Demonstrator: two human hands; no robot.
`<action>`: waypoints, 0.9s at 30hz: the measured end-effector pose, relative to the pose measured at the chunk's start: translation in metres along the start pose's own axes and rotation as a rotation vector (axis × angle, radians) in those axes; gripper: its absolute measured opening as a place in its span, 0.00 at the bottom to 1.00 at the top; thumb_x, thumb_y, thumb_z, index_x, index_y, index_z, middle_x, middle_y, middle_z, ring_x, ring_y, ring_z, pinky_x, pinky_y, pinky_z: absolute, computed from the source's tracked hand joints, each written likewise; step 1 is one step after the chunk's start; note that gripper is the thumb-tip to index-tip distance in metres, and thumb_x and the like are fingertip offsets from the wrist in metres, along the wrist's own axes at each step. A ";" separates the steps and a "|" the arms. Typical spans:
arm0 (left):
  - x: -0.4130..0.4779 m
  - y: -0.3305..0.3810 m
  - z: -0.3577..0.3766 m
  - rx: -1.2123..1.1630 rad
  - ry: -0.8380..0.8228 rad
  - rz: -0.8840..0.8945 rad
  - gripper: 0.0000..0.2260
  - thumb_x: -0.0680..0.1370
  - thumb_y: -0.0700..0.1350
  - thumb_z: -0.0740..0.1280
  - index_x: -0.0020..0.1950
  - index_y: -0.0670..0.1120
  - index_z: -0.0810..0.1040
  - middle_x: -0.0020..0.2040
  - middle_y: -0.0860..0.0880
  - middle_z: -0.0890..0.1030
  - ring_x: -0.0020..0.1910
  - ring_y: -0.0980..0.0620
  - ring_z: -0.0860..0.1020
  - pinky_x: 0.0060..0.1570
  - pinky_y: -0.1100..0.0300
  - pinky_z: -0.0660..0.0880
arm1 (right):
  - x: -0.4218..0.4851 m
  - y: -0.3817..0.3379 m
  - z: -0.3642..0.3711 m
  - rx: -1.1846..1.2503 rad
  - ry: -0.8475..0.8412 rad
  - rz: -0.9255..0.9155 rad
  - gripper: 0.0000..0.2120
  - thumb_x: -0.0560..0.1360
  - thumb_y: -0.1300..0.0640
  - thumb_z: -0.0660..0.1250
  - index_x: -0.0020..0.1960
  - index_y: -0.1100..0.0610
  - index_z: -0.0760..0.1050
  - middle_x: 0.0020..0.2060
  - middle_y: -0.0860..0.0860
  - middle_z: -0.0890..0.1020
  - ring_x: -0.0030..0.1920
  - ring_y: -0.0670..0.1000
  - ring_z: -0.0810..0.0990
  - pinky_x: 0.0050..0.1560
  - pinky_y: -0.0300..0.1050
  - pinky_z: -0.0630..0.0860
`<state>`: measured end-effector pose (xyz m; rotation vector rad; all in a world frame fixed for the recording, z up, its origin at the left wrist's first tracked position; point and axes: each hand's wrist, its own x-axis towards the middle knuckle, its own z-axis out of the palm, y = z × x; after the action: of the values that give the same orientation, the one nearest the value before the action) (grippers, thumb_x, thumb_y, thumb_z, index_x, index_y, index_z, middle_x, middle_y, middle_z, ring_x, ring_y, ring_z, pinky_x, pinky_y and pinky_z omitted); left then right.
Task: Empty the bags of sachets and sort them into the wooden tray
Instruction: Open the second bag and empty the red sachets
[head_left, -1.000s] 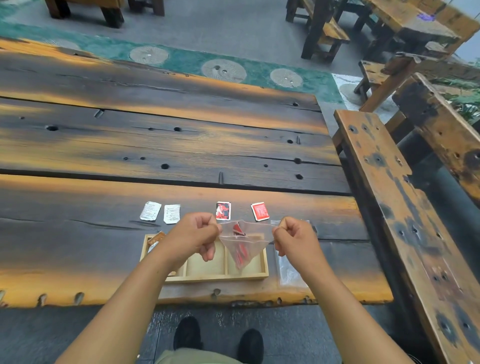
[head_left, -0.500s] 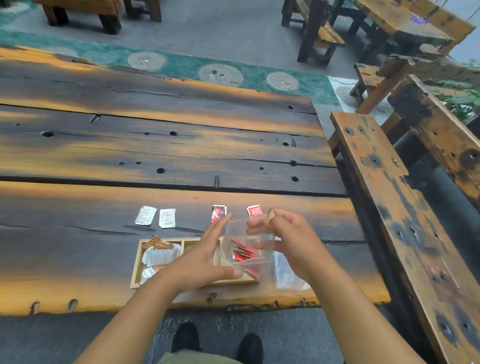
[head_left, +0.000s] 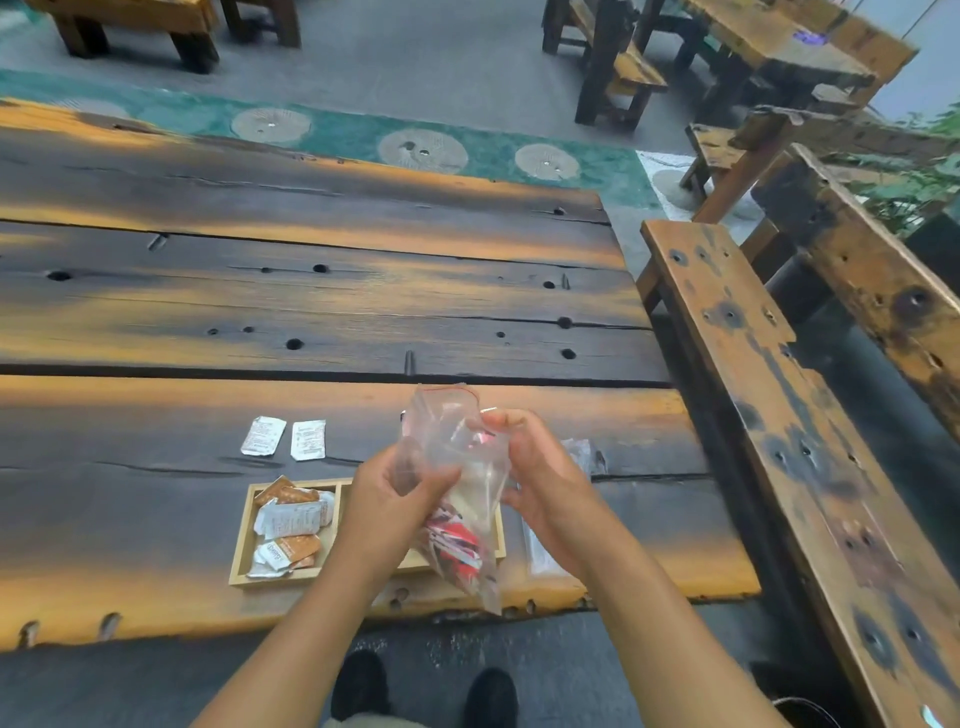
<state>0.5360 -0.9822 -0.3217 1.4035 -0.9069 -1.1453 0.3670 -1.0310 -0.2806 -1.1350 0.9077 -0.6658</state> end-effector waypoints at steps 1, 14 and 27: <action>-0.001 -0.003 0.002 -0.001 0.013 -0.004 0.06 0.73 0.45 0.75 0.44 0.45 0.81 0.39 0.43 0.86 0.36 0.45 0.84 0.37 0.52 0.80 | -0.005 0.006 -0.003 -0.068 -0.038 0.034 0.34 0.65 0.27 0.69 0.67 0.40 0.71 0.68 0.41 0.77 0.69 0.47 0.75 0.70 0.57 0.70; 0.006 -0.019 0.013 -0.049 0.058 -0.109 0.21 0.71 0.53 0.75 0.45 0.35 0.76 0.38 0.41 0.83 0.37 0.42 0.82 0.37 0.50 0.79 | -0.025 0.065 0.006 -0.143 0.017 0.256 0.25 0.73 0.63 0.72 0.64 0.43 0.72 0.54 0.51 0.85 0.52 0.54 0.86 0.51 0.60 0.83; 0.001 -0.059 -0.003 -0.879 -0.404 -0.610 0.31 0.67 0.50 0.80 0.69 0.52 0.77 0.70 0.34 0.73 0.67 0.33 0.72 0.72 0.32 0.60 | -0.033 0.081 -0.004 0.066 0.012 0.444 0.18 0.74 0.58 0.73 0.63 0.60 0.77 0.51 0.56 0.86 0.49 0.54 0.86 0.45 0.50 0.83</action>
<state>0.5360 -0.9738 -0.3798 0.7126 -0.1257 -2.0180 0.3476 -0.9814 -0.3496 -0.8315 1.0955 -0.3348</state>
